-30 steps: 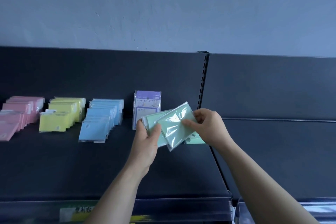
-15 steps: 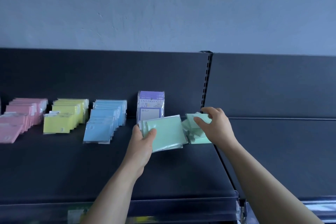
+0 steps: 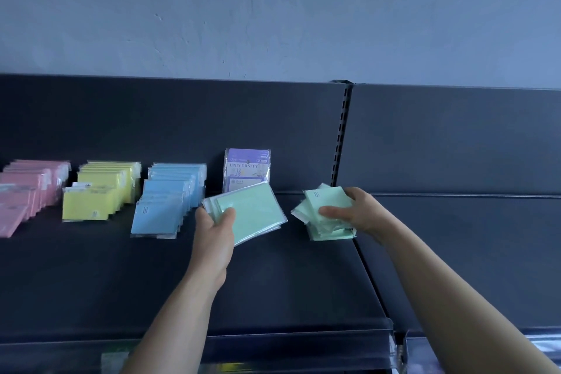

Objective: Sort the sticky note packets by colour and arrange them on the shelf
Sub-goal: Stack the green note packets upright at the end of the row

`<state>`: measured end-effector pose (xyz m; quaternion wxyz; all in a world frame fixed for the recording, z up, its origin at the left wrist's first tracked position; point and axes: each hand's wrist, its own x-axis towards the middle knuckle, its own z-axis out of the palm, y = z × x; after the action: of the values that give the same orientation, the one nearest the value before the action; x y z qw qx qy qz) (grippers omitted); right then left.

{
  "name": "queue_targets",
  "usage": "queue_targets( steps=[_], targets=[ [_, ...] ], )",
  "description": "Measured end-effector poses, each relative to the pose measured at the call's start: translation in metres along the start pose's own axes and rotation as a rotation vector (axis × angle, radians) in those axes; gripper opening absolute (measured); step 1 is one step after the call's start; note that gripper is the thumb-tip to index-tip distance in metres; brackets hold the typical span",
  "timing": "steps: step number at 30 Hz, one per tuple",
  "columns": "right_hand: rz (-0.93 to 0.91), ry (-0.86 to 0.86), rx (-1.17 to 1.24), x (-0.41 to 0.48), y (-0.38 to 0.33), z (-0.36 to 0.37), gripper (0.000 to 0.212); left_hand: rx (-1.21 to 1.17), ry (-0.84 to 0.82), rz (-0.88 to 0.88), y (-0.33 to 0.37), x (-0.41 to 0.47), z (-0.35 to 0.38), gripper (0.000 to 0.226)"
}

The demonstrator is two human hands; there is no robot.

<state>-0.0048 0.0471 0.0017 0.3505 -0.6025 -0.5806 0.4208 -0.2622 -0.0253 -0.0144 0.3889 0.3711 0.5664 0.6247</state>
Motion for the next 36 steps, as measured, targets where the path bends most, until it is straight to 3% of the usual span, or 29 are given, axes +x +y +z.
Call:
queue_targets(
  steps=[4, 10, 16, 19, 23, 29, 33, 36],
  targets=[
    [-0.007, -0.212, 0.075, -0.013, 0.0, -0.003, 0.088, -0.061, 0.062, 0.021, 0.003, 0.003, 0.003, 0.013],
    [-0.1, -0.383, 0.049, -0.039, -0.006, 0.0, 0.067, -0.112, 0.092, 0.053, 0.009, 0.002, 0.006, 0.013],
    [-0.176, -0.148, -0.009, -0.055, -0.014, 0.0, 0.037, -0.162, 0.075, 0.097, 0.011, -0.002, 0.007, 0.01],
    [-0.157, -0.139, -0.023, -0.059, -0.013, -0.008, 0.032, -0.158, 0.01, 0.112, 0.013, -0.007, 0.008, 0.008],
    [-0.149, -0.199, 0.199, -0.064, -0.012, -0.016, 0.033, -0.197, -0.103, 0.071, 0.013, -0.011, 0.011, 0.014],
    [-0.129, -0.108, 0.671, -0.059, -0.015, -0.01, 0.039, -0.26, -0.27, 0.036, 0.016, -0.025, 0.027, 0.015],
    [-0.091, -0.024, 0.741, -0.056, -0.015, 0.009, 0.031, -0.272, -0.307, 0.012, 0.013, -0.03, 0.045, 0.015],
    [-0.116, 0.008, 0.638, -0.055, -0.016, 0.019, 0.028, -0.158, -0.266, 0.05, 0.007, -0.026, 0.049, 0.03]
  ],
)
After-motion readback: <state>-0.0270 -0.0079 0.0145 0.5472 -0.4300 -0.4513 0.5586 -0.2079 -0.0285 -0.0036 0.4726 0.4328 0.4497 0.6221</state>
